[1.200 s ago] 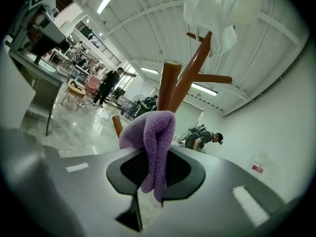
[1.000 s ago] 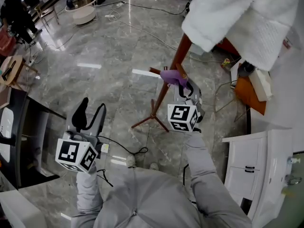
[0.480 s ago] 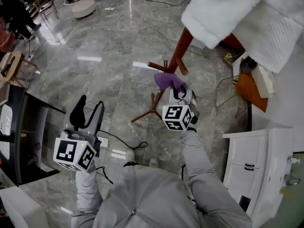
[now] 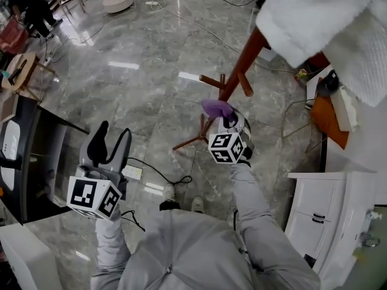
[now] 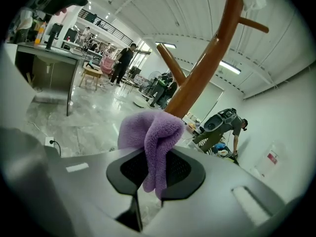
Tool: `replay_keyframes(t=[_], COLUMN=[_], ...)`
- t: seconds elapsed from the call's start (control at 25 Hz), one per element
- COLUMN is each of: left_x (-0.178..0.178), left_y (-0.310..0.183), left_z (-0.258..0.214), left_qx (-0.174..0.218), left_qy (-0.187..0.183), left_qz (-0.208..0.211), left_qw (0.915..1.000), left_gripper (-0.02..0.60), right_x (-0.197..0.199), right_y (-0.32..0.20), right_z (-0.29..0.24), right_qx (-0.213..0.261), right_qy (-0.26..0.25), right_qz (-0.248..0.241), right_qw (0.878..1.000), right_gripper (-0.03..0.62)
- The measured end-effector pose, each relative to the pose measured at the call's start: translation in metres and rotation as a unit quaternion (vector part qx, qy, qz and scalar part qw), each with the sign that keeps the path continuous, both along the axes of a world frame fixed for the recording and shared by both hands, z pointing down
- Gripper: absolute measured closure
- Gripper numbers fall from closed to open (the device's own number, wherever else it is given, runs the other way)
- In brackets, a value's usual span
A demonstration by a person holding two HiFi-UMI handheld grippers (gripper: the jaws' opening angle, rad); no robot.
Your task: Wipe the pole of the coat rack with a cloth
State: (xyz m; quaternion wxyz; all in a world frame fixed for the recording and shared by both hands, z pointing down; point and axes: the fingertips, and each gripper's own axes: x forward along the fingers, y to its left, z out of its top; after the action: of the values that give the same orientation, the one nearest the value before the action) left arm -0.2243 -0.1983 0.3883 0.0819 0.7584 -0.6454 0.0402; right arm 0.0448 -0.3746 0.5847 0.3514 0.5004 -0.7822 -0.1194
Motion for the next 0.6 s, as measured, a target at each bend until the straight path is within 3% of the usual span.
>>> replay_keyframes(t=[0.4,0.6], left_x=[-0.008,-0.002], left_y=[0.012,0.01], left_z=[0.007,0.007], left_qx=[-0.012,-0.01], left_qy=[-0.002,0.001], left_qz=[-0.017,-0.01], left_qw=[0.9998,0.9999], left_gripper=[0.314,0.314], right_x=[-0.005,-0.006], right_y=[0.006,0.018], right_z=[0.051,0.046], right_qx=[-0.06,-0.065], right_qy=[0.033,0.017], right_qz=[-0.006,-0.006], right_qw=[0.998,0.998], right_gripper=[0.54,0.54])
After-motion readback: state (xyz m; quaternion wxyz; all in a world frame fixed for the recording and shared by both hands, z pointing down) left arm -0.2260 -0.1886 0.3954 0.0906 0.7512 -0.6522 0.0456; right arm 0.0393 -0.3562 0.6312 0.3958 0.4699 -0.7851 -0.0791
